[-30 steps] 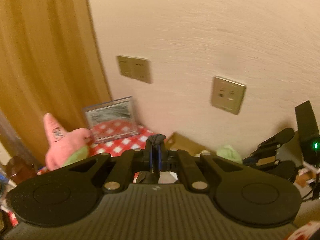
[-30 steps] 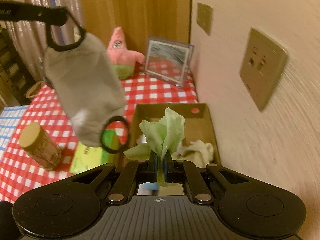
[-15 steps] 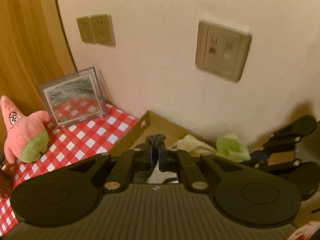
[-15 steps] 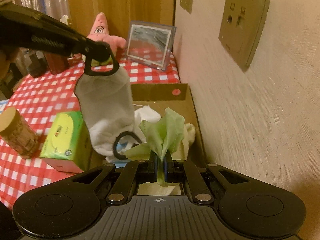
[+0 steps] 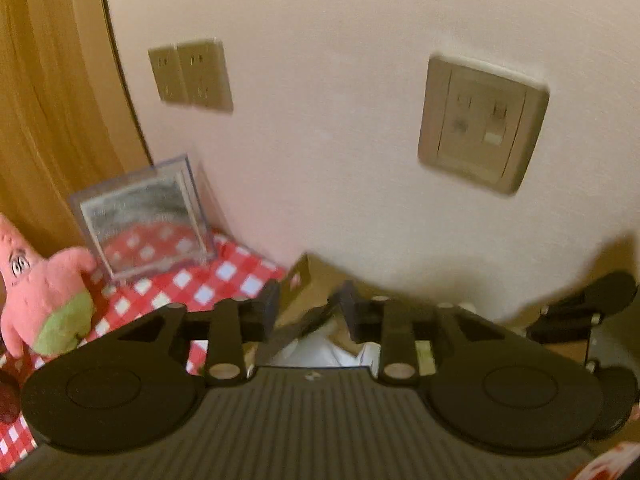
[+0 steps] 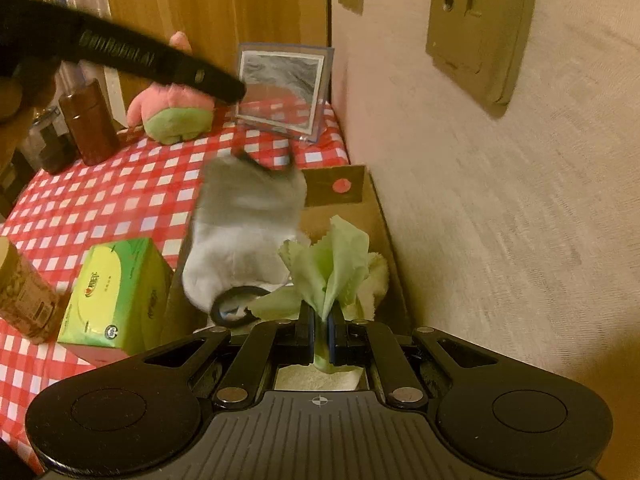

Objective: Organize soft objects
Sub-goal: 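Lower the mask and green cloth into the tray and open both grippers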

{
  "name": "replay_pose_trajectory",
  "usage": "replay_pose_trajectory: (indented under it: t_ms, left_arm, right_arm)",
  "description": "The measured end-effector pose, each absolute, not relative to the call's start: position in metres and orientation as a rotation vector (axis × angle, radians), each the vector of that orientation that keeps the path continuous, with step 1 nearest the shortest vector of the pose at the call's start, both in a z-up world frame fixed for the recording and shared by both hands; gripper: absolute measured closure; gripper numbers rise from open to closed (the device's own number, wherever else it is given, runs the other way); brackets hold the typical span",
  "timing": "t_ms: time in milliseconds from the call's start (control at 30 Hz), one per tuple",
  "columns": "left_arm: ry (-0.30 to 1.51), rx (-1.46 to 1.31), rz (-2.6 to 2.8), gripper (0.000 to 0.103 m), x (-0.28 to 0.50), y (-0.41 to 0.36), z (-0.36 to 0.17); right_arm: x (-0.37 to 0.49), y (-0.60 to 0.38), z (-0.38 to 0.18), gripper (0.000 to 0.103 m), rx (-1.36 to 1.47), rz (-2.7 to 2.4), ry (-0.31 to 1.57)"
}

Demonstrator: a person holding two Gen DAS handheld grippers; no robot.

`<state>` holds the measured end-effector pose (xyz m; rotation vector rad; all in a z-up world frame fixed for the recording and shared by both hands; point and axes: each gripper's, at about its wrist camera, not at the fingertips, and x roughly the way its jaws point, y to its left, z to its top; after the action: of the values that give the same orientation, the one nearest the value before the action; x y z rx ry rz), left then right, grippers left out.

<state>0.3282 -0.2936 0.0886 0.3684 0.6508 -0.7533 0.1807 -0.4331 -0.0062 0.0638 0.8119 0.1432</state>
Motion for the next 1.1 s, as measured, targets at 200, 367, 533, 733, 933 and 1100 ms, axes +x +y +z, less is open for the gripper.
replay_pose_trajectory:
  t_ms: [200,367,533,733,933,1100]
  left_arm:
    - [0.721,0.379,-0.728,0.071,0.327,-0.272,0.066]
    - [0.749,0.342,-0.696,0.071,0.320,-0.243,0.061]
    - [0.757,0.283,-0.663,0.071,0.313,-0.213,0.059]
    - [0.765,0.236,-0.618,0.071,0.304,-0.187,0.056]
    - [0.780,0.190,-0.595,0.071,0.297,-0.173,0.050]
    - [0.790,0.172,-0.591,0.071,0.295,-0.169,0.046]
  right_arm:
    - [0.187,-0.426,-0.008,0.097,0.073,0.159,0.804]
    - [0.196,-0.421,-0.003,0.097,0.076,0.161,0.777]
    - [0.209,-0.414,0.001,0.097,0.072,0.180,0.748]
    - [0.222,-0.404,0.005,0.097,0.067,0.178,0.725]
    - [0.233,-0.402,0.006,0.097,0.081,0.166,0.715]
    - [0.237,-0.400,0.002,0.097,0.077,0.168,0.733]
